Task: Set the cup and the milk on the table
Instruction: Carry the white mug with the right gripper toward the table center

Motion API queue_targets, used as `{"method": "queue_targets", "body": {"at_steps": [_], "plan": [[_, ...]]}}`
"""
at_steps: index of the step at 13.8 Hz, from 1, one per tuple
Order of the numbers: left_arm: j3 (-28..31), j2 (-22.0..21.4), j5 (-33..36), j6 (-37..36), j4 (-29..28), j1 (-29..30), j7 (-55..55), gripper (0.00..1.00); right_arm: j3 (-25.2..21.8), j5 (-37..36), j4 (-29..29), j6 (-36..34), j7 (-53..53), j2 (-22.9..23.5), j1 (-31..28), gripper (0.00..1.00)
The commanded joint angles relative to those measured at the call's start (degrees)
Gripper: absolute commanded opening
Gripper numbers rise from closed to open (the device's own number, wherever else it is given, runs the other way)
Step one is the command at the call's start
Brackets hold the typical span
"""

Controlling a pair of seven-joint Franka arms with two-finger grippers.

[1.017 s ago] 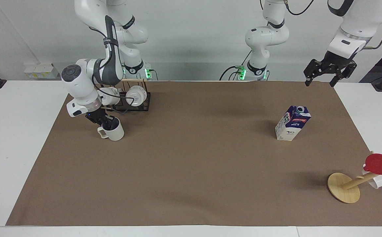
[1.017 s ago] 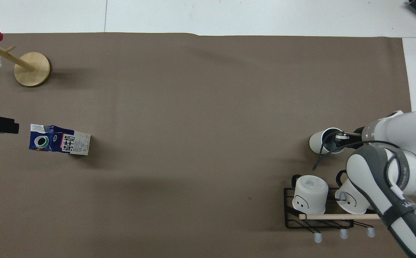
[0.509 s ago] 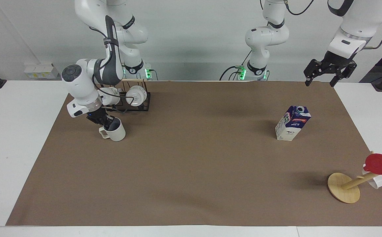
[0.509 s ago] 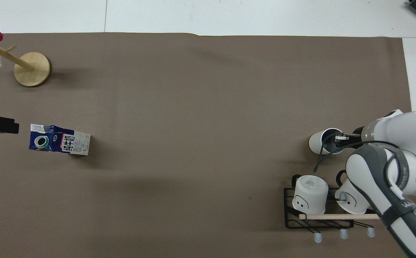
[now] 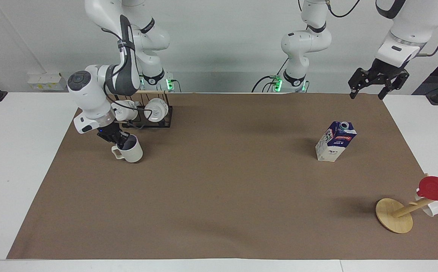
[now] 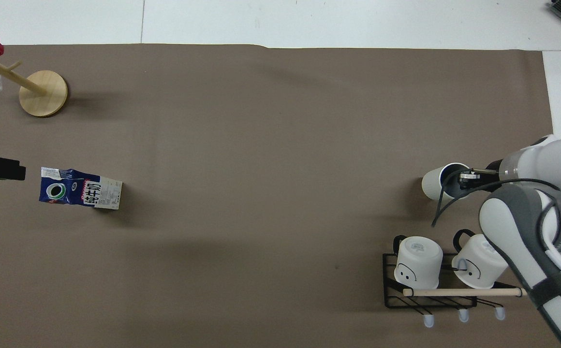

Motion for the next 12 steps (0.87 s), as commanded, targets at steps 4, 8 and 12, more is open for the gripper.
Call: {"method": "queue_targets", "body": {"at_steps": [4,8,12], "plan": [[-0.29,0.11,0.77,-0.91,0.72,0.37,-0.36,1.00,0.60,0.90,5.24,-5.15,-1.01,-1.28,-0.02,0.00],[-0.29,0.11,0.77,-0.91,0.72,0.46,-0.36,1.00,1.73,0.38,9.88,-9.54,2.22,-1.02,1.28,0.00],[-0.29,0.11,0.77,-0.91,0.72,0.46,-0.36,1.00,1.92,-0.16,14.37,-9.82,16.90,1.70,11.03,0.00]]}}
